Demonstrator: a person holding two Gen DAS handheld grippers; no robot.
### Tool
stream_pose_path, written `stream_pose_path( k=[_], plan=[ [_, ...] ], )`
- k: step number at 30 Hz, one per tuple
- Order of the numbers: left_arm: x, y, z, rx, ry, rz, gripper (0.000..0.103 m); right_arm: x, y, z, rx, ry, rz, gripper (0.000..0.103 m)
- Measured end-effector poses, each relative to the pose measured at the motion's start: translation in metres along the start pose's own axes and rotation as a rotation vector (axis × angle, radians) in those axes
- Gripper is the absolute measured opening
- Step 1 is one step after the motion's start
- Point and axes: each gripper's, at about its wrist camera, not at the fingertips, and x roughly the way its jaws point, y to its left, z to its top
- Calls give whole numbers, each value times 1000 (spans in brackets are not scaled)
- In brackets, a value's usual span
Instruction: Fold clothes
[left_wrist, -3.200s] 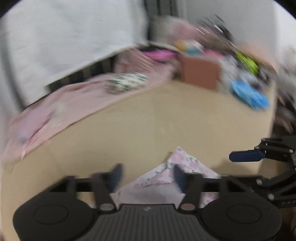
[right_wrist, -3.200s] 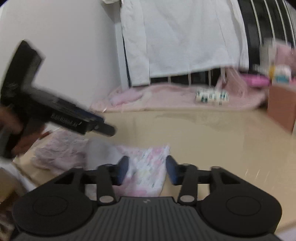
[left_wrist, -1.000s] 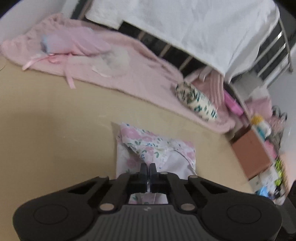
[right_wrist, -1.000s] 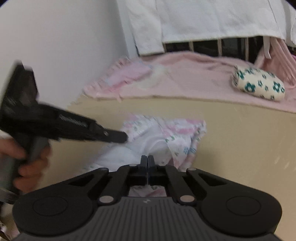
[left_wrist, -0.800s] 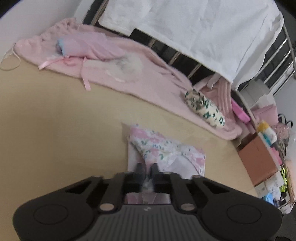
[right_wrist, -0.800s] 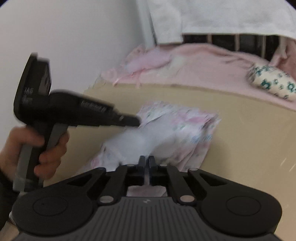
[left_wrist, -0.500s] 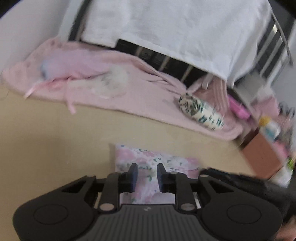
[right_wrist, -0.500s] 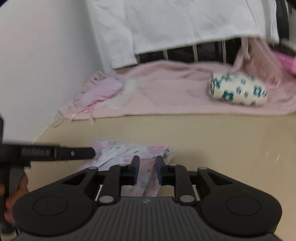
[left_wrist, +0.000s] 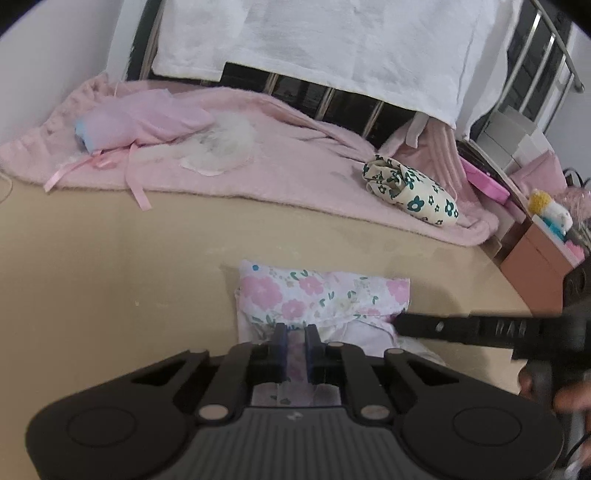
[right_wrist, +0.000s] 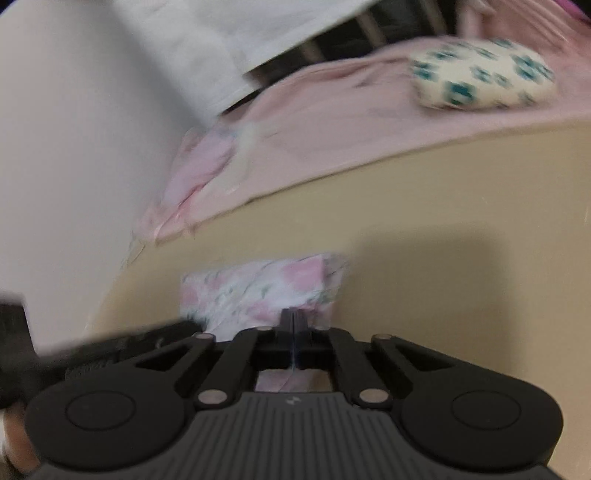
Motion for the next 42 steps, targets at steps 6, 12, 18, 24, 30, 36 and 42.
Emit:
stream_pose_path(
  k=[6, 12, 18, 24, 30, 36, 42],
  plan=[
    [-32, 20, 9, -173, -66, 2, 24, -22, 36, -5, -173, -90, 20, 4],
    [-109, 8, -34, 33, -19, -94, 37, -41, 73, -46, -413, 38, -67, 8],
    [-144, -16, -119, 195, 39, -85, 38, -140, 117, -163, -857, -101, 164, 57],
    [-157, -29, -148, 255, 13, -41, 29, -130, 119, -209, -879, 62, 153, 37],
    [-188, -28, -178, 402, -8, -148, 34, -164, 127, -229, -927, 111, 242, 48],
    [-220, -17, -187, 544, -30, -317, 54, -175, 140, -253, -1337, 78, 239, 89],
    [-224, -19, -207, 642, -29, -334, 57, -151, 139, -281, -1594, 73, 110, 55]
  ],
)
